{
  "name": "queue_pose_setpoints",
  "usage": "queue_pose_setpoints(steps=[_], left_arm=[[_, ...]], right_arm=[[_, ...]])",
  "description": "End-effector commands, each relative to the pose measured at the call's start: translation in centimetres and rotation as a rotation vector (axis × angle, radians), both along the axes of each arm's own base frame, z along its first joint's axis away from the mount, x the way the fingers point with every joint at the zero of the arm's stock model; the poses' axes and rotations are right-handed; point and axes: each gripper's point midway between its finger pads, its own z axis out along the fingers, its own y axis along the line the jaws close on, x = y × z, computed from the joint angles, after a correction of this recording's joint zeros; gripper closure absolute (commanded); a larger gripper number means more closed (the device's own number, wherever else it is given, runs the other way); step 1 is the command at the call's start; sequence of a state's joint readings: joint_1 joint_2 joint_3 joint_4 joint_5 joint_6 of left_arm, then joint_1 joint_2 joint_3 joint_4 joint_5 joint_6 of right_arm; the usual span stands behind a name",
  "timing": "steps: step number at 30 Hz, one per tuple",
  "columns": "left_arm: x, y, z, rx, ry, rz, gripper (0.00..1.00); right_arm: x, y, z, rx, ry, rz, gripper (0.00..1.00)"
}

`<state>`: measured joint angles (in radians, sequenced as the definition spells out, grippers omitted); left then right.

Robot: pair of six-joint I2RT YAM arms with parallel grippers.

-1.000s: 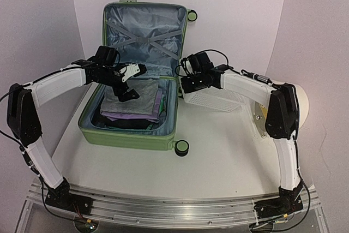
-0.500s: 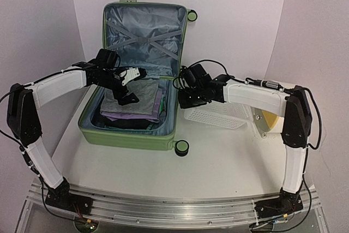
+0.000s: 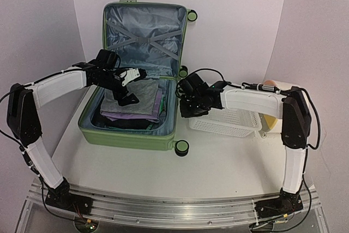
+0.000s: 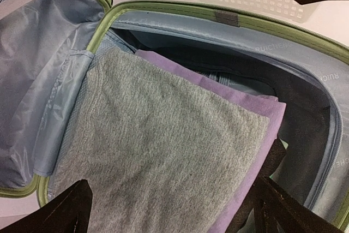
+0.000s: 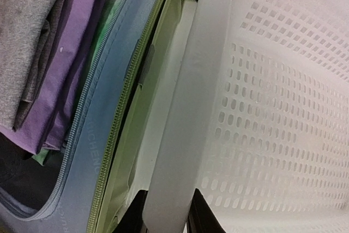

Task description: Open, take out, and arrange the luggage

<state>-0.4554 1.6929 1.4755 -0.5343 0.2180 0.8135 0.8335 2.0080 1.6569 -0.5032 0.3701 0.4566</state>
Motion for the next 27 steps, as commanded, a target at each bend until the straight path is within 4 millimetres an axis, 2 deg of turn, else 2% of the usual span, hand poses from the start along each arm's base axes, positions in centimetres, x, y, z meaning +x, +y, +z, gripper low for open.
queue_pose_setpoints(steps=[1, 5, 9, 14, 18, 20, 22, 27], left_arm=[[-1.1, -0.1, 2.1, -0.033, -0.037, -0.024, 0.00], [-1.2, 0.1, 2.2, -0.027, -0.044, -0.022, 0.01], [-1.3, 0.2, 2.0, -0.023, -0.043, -0.021, 0.00], [-1.3, 0.0, 2.1, -0.040, -0.033, -0.015, 0.00], [-1.0, -0.1, 2.9, -0.077, -0.015, 0.018, 0.00], [-0.7, 0.0, 3.4, -0.110, 0.008, 0.056, 0.00], [-0.9, 0.1, 3.7, -0.150, 0.055, 0.089, 0.01], [-1.5, 0.3, 3.9, -0.241, 0.201, 0.189, 0.02]], right_arm=[[-0.8, 2.9, -3.0, 0.144, 0.137, -0.067, 0.73], [-0.6, 3.6, -3.1, 0.140, 0.139, -0.023, 0.62], [-1.0, 3.7, -2.2, 0.167, 0.145, -0.021, 0.52], [-0.3, 3.8, 1.3, 0.201, 0.078, -0.010, 0.47], [0.1, 2.9, 4.9, 0.194, -0.011, 0.002, 0.40], [0.2, 1.6, 6.4, 0.192, -0.045, -0.009, 0.37], [0.3, -0.6, 6.8, 0.188, -0.049, -0.046, 0.36], [-0.5, -6.0, 5.6, 0.206, 0.023, -0.105, 0.33]])
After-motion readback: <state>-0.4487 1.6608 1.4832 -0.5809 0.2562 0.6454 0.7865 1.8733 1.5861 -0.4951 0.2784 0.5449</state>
